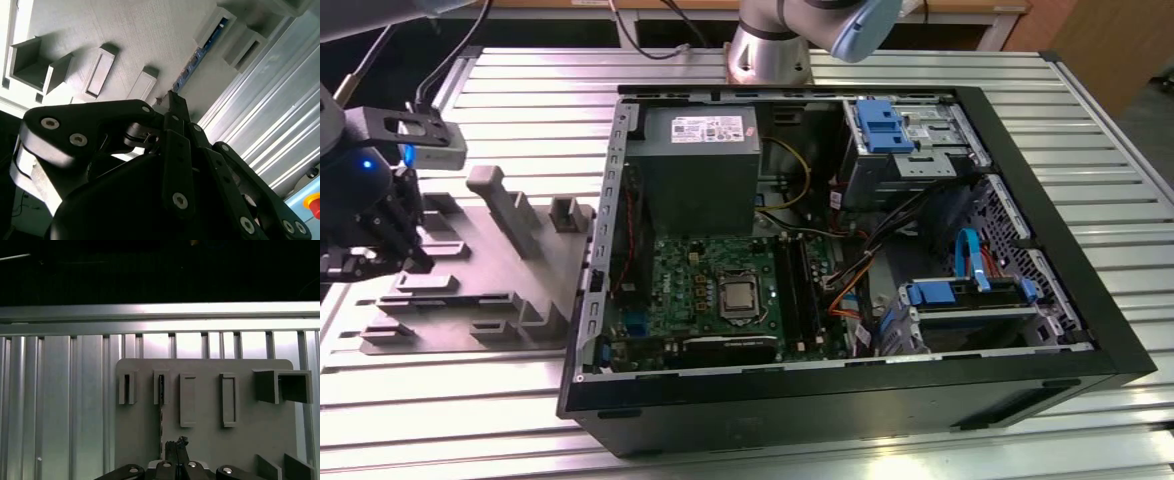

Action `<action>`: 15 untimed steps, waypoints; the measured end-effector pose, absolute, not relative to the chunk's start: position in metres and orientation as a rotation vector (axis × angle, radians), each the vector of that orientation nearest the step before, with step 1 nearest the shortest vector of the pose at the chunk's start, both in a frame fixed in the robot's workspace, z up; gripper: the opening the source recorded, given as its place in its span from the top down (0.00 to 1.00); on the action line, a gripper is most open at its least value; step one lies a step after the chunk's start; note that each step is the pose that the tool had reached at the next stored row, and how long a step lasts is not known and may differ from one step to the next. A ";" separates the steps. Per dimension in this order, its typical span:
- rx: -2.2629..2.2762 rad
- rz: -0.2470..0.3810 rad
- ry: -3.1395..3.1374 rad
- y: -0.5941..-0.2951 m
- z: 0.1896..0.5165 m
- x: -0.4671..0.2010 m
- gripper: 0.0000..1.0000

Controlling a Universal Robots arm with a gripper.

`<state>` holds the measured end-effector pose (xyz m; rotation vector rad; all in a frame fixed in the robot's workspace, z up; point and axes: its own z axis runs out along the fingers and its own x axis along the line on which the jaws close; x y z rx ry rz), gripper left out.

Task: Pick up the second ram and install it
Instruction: 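Pick up the second ram and move it above second insertion slot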

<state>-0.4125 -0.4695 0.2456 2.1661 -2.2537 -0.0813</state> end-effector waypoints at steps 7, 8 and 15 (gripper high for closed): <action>2.166 -0.081 -2.254 -0.473 0.237 -0.417 0.90; 2.166 -0.081 -2.253 -0.473 0.236 -0.418 0.90; 2.166 -0.081 -2.254 -0.476 0.224 -0.419 0.90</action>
